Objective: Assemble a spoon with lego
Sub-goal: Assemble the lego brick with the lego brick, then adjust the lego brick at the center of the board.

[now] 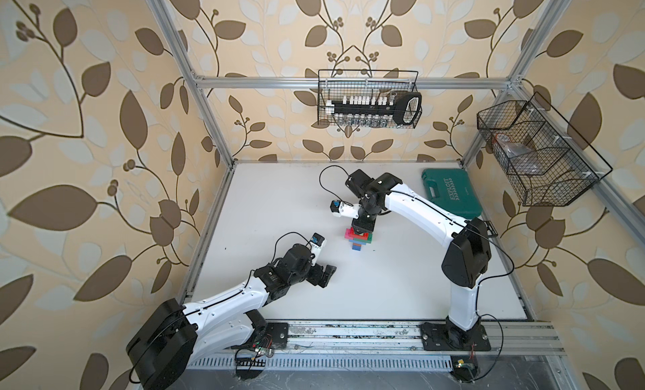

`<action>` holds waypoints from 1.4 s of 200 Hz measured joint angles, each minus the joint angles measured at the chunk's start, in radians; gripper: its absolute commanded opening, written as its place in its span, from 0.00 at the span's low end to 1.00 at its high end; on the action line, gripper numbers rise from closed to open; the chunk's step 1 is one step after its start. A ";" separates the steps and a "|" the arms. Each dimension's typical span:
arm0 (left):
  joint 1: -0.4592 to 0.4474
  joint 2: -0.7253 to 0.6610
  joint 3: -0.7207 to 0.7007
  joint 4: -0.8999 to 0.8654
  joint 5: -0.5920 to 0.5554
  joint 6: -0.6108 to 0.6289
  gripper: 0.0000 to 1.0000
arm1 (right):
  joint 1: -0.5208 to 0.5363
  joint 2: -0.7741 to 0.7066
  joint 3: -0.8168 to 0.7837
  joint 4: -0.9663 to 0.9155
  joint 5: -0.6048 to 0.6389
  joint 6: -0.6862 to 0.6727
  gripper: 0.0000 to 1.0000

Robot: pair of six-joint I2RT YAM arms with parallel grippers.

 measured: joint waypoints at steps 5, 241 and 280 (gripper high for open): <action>0.000 0.000 0.000 0.000 0.000 0.000 0.99 | 0.000 -0.002 -0.004 0.005 -0.003 0.000 0.00; 0.088 0.083 0.063 -0.006 0.079 0.026 0.99 | -0.010 -0.029 -0.077 0.103 -0.097 -0.160 0.34; 0.088 0.068 0.065 -0.015 0.081 0.027 0.99 | -0.006 0.004 -0.124 0.045 -0.044 -0.142 0.48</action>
